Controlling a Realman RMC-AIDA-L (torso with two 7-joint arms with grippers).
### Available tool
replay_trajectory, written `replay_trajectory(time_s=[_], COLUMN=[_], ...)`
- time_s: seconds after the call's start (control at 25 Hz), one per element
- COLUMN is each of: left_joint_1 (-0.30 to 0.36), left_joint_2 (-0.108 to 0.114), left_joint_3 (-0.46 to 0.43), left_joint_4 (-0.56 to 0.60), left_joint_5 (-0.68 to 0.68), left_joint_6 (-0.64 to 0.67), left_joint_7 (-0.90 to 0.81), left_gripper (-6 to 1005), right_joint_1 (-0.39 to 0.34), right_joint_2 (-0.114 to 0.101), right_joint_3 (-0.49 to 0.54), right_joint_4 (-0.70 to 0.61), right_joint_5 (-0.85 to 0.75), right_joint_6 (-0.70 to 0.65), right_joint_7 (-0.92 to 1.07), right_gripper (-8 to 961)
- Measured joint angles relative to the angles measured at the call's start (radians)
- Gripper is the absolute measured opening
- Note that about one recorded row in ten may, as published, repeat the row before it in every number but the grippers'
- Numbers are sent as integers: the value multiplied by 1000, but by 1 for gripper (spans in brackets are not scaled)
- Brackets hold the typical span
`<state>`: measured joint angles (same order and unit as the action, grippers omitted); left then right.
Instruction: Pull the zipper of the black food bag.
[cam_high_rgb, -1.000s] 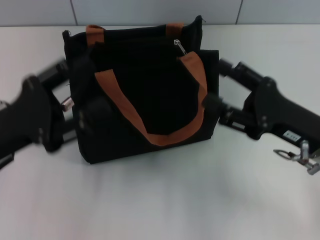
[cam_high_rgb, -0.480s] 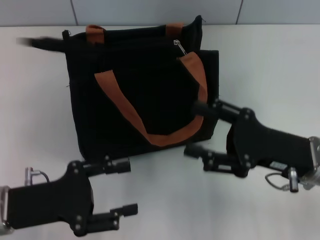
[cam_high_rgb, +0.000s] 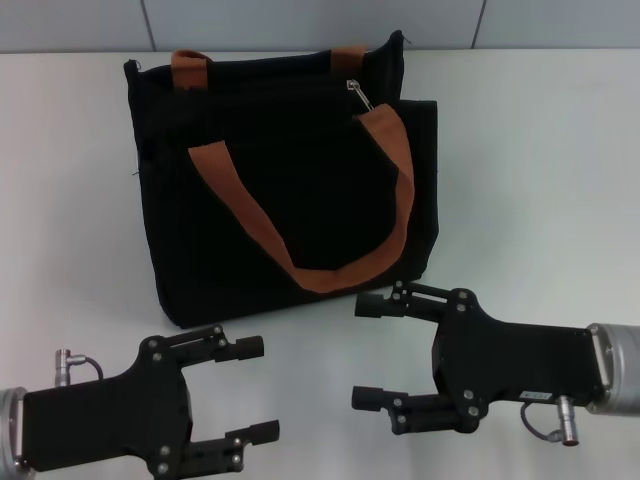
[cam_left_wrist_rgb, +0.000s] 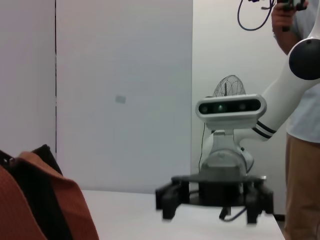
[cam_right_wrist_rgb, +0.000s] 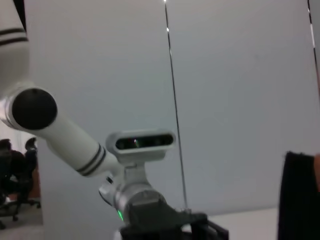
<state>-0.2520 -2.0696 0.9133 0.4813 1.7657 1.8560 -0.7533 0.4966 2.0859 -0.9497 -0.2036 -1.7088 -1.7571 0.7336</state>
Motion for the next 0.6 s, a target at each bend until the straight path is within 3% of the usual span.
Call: replay_trajectory(time_s=[0.24, 0.6], left_joint_1=[-19, -22], left_joint_2=[-3, -3], left_joint_3=[4, 3], left_joint_4=[-25, -39], left_joint_5=[0, 0], left_joint_6=[-10, -10], left_joint_7=[-3, -3], left_gripper=[712, 712], right_joint_1=[-7, -6], right_joint_2=[3, 3], right_joint_3=[0, 6], right_joint_4=[23, 35], right_joint_5=[4, 5], right_joint_6=[83, 98], right_joint_7=[0, -1], right_gripper=[818, 817])
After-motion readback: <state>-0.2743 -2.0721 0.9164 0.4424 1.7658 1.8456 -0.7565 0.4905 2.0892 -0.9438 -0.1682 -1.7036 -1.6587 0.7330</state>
